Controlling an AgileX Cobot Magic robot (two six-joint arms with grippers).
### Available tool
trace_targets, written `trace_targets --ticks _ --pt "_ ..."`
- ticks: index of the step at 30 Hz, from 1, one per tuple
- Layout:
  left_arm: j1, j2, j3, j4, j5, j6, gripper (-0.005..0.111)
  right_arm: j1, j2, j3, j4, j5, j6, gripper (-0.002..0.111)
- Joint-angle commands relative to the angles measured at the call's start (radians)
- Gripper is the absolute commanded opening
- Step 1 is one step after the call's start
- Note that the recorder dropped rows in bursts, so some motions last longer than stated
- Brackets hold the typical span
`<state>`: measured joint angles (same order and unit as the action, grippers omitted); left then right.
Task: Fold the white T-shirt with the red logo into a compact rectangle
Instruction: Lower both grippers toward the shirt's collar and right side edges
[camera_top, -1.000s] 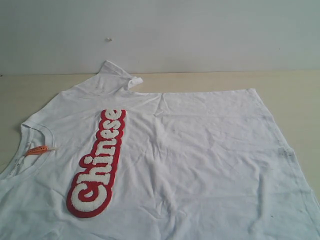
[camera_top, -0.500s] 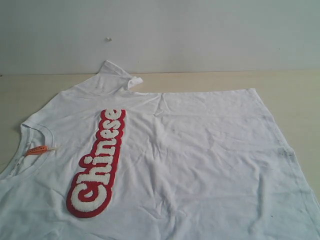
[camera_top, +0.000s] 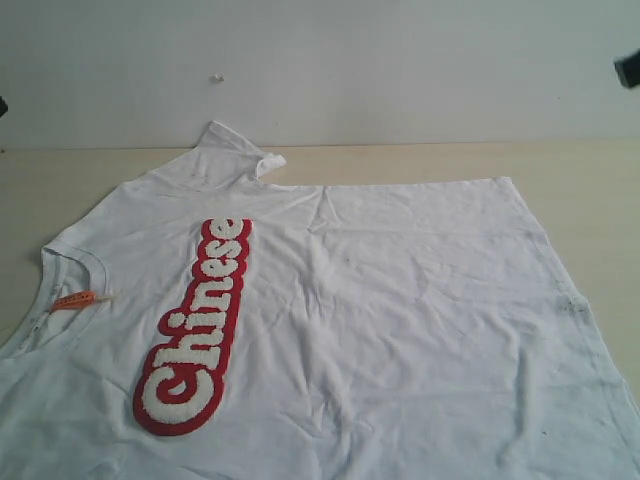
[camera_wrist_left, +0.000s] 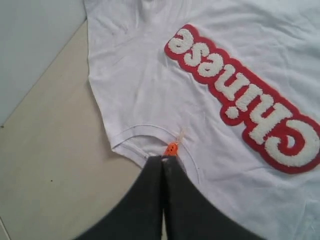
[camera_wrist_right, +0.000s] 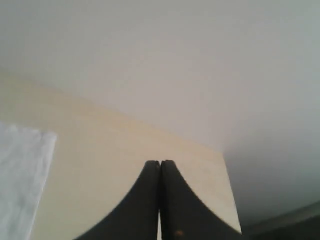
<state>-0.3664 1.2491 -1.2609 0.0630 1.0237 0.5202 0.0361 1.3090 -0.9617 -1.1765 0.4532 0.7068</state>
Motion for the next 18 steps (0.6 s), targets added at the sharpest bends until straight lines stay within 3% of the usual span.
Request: trace_targets --ticks 1,4,9,18 --pt "-0.005 -0.001 -0.007 -0.028 -0.017 -0.009 0.000 -0.001 0.017 0.002 0.643 -0.013 -0.839 0.000" --pt "-0.005 -0.001 -0.007 -0.030 -0.027 -0.009 0.000 0.010 0.041 -0.013 0.898 0.108 -1.380 0.000" --pt "-0.005 0.022 -0.007 -0.063 -0.034 0.025 0.000 0.010 0.090 -0.055 1.019 0.164 -1.478 0.000" --pt "-0.063 0.261 -0.007 0.013 0.081 0.152 0.000 0.010 0.202 -0.117 1.286 0.390 -1.958 0.000"
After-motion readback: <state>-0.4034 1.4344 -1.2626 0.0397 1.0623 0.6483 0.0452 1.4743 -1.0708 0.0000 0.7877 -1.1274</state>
